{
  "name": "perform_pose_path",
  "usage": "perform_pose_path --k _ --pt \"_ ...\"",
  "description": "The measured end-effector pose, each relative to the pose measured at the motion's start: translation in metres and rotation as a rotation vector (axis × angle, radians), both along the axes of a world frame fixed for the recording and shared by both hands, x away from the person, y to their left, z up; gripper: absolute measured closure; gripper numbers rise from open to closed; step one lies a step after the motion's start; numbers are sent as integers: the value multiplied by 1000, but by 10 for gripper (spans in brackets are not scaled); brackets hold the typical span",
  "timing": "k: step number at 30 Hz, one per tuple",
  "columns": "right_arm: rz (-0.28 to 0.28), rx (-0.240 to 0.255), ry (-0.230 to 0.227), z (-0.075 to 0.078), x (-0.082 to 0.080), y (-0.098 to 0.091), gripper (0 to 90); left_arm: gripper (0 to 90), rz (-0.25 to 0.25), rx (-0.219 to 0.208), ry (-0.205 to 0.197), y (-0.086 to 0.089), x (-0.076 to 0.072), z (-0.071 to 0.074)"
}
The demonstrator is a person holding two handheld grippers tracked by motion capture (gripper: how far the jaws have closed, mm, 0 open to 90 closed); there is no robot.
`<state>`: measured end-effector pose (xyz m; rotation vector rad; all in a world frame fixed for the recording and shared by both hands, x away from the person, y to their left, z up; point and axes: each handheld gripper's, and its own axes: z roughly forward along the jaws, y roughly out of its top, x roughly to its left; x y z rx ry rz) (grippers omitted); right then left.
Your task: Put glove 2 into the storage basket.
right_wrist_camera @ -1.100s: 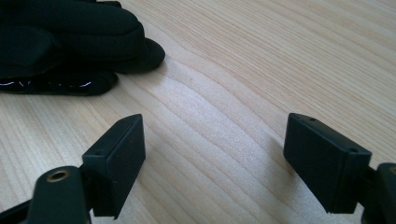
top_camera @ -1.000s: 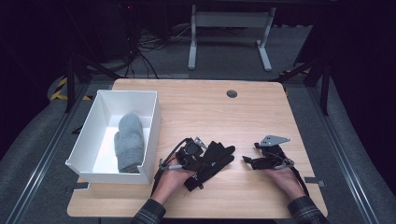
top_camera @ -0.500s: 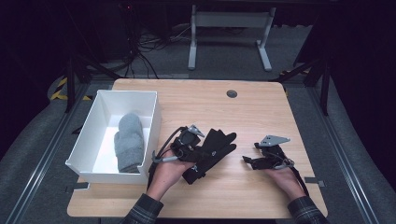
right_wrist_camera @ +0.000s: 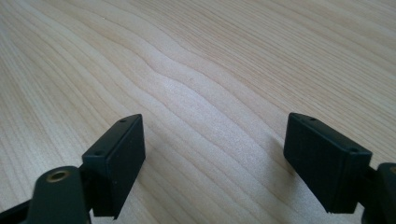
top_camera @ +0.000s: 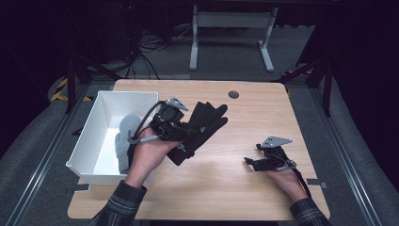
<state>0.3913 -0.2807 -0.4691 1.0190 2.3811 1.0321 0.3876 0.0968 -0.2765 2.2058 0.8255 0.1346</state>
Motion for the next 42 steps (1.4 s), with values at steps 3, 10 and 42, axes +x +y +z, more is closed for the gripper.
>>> perform_pose_path --k 3,10,42 --pt "0 0 0 0 0 0 214 681 37 -10 -14 16 0 10" --pt "-1 0 0 0 0 0 213 682 143 -28 -34 60 -3 21" --pt "-6 -1 0 0 0 1 212 675 485 -42 183 169 24 -83"
